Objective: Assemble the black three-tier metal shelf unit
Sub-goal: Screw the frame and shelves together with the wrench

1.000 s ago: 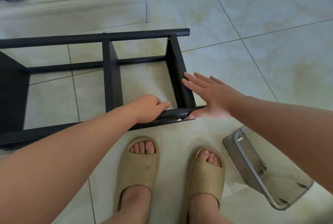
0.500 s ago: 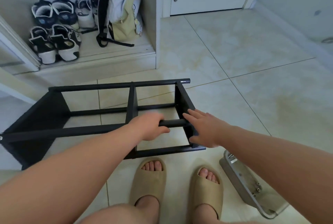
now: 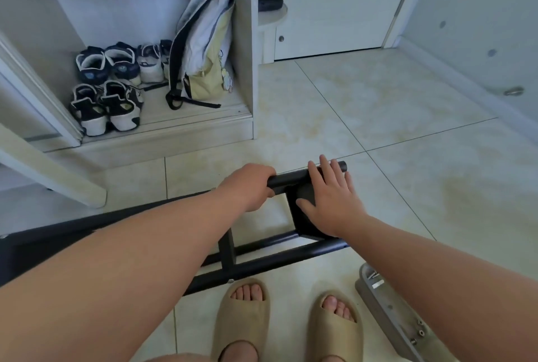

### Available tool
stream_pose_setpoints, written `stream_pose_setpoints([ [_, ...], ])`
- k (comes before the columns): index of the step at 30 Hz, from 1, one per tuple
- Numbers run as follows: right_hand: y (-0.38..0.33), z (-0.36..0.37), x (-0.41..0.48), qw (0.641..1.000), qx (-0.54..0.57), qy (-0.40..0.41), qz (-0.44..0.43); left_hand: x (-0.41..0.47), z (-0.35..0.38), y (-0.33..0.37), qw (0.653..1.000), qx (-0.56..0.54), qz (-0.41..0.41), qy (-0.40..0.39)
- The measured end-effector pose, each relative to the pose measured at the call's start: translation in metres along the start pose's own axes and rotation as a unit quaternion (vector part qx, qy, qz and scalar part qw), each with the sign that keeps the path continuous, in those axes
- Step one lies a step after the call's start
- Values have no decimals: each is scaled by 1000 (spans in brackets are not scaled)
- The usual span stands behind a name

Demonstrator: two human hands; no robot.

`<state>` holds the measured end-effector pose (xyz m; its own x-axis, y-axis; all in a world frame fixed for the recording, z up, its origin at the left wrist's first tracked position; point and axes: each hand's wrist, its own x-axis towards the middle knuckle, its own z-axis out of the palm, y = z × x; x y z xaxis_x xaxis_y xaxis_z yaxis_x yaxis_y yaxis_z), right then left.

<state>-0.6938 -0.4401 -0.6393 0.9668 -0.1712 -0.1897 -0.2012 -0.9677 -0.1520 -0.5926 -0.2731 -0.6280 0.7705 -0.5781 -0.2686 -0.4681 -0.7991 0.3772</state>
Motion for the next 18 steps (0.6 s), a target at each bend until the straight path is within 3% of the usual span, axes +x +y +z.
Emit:
stream_pose_setpoints([
  [8, -1, 19, 42, 997, 41, -59, 1, 40, -2, -44, 995, -11, -65, 78],
  [18, -8, 32, 59, 999, 30, -45, 4, 63, 21, -53, 981, 65, -111, 145],
])
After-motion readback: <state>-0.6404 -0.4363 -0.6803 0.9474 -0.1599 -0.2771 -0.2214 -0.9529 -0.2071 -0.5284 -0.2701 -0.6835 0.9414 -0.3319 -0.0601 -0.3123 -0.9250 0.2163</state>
